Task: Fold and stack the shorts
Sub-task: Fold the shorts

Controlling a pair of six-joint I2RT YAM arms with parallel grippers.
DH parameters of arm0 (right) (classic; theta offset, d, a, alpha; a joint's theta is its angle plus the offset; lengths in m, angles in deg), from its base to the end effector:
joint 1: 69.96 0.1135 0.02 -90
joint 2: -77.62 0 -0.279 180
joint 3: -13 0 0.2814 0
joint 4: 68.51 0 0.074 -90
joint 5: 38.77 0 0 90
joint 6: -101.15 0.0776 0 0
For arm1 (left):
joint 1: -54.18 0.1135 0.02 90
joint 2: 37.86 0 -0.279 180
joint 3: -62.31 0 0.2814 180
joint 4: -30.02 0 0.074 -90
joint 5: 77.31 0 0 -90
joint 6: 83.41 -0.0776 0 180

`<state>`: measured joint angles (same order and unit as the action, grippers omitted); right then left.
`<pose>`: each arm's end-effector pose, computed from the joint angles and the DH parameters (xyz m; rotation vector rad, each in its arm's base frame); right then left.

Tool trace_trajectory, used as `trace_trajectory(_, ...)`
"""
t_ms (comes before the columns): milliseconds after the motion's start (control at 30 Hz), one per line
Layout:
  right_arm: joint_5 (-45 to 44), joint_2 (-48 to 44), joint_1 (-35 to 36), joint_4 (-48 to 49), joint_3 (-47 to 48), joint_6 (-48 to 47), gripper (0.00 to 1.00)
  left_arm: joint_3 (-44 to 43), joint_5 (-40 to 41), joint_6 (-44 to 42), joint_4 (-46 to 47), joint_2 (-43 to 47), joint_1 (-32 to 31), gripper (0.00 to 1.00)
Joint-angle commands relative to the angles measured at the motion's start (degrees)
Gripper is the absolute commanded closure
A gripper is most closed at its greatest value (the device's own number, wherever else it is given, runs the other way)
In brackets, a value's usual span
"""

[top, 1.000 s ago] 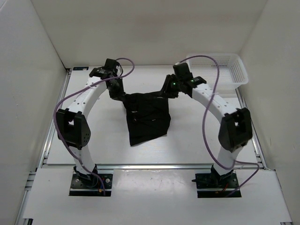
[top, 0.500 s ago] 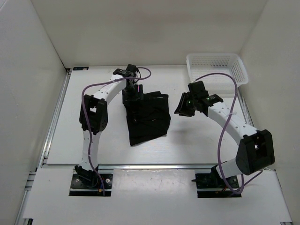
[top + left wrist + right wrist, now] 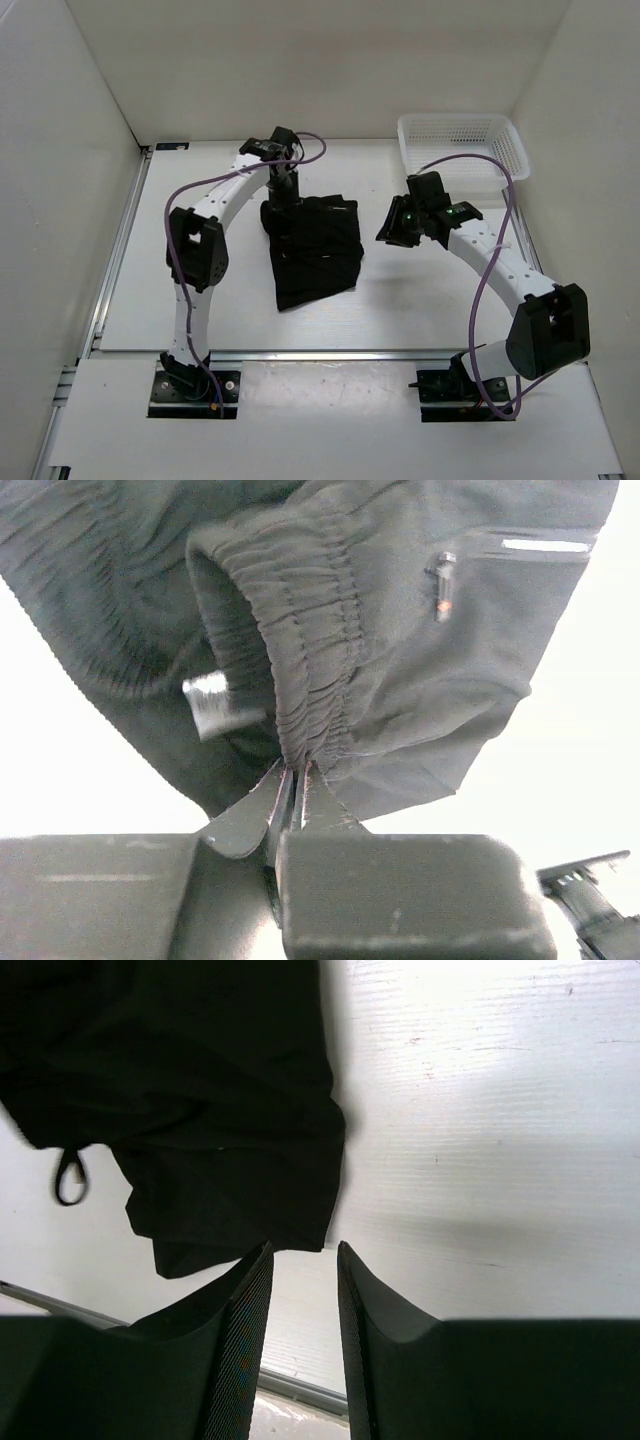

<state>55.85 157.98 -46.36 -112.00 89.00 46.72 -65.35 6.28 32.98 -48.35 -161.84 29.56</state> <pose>0.3232 0.1480 0.2550 0.2205 2.4730 0.5594 0.4479 -0.2148 0.2172 -0.0232 2.9317 -0.3178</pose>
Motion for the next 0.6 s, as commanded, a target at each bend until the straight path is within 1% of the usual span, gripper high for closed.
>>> trace_trajectory(0,-0.5,-0.8,-0.2,-0.6,0.8,-1.4,0.63,0.9,-1.2,1.0,-2.6,10.7,1.9,0.9)
trace_trajectory(33,-0.5,-0.8,-0.2,-0.6,0.8,-1.4,0.63,2.6,-3.1,1.0,-2.6,11.5,2.5,0.9)
trace_trajectory(100,-0.5,-0.8,-0.2,-0.6,0.2,-1.9,0.63,6.3,-3.2,1.6,-1.5,14.3,3.2,0.9)
trace_trajectory(133,-0.5,-0.8,-0.2,-0.6,-0.3,-1.9,0.63,10.2,-3.7,2.3,-0.4,15.3,3.7,0.9)
trace_trajectory(267,-1.0,-0.8,-0.2,-0.6,-1.0,-2.4,0.63,19.1,-5.4,3.6,3.3,19.2,4.9,0.9)
trace_trajectory(300,-1.0,-0.8,-0.2,-0.6,-1.7,-2.4,0.63,20.3,-5.4,3.6,3.8,19.2,5.6,0.87)
trace_trajectory(333,-1.0,-0.8,-0.2,-0.6,-1.7,-2.4,0.63,21.6,-5.4,3.6,3.8,19.2,6.5,0.8)
trace_trajectory(367,-0.5,-0.8,-0.2,-0.6,-2.3,-2.4,0.61,21.6,-3.4,3.6,4.4,18.3,6.5,0.54)
trace_trajectory(400,-0.5,-0.8,-0.2,-0.6,-2.3,-3.0,0.61,22.1,-2.6,3.6,4.4,17.5,7.3,0.31)
trace_trajectory(433,-0.5,-0.8,-0.2,-0.6,-2.3,-3.0,0.61,22.1,-1.9,3.6,4.4,16.2,7.9,0.11)
trace_trajectory(467,-0.5,-0.8,-0.2,-0.6,-2.3,-3.0,0.61,22.1,-0.3,3.6,4.4,16.2,7.9,0.0)
trace_trajectory(567,-0.5,-1.4,-0.2,-0.6,-2.9,-3.5,0.6,22.1,0.9,2.4,5.7,16.2,8.5,0.0)
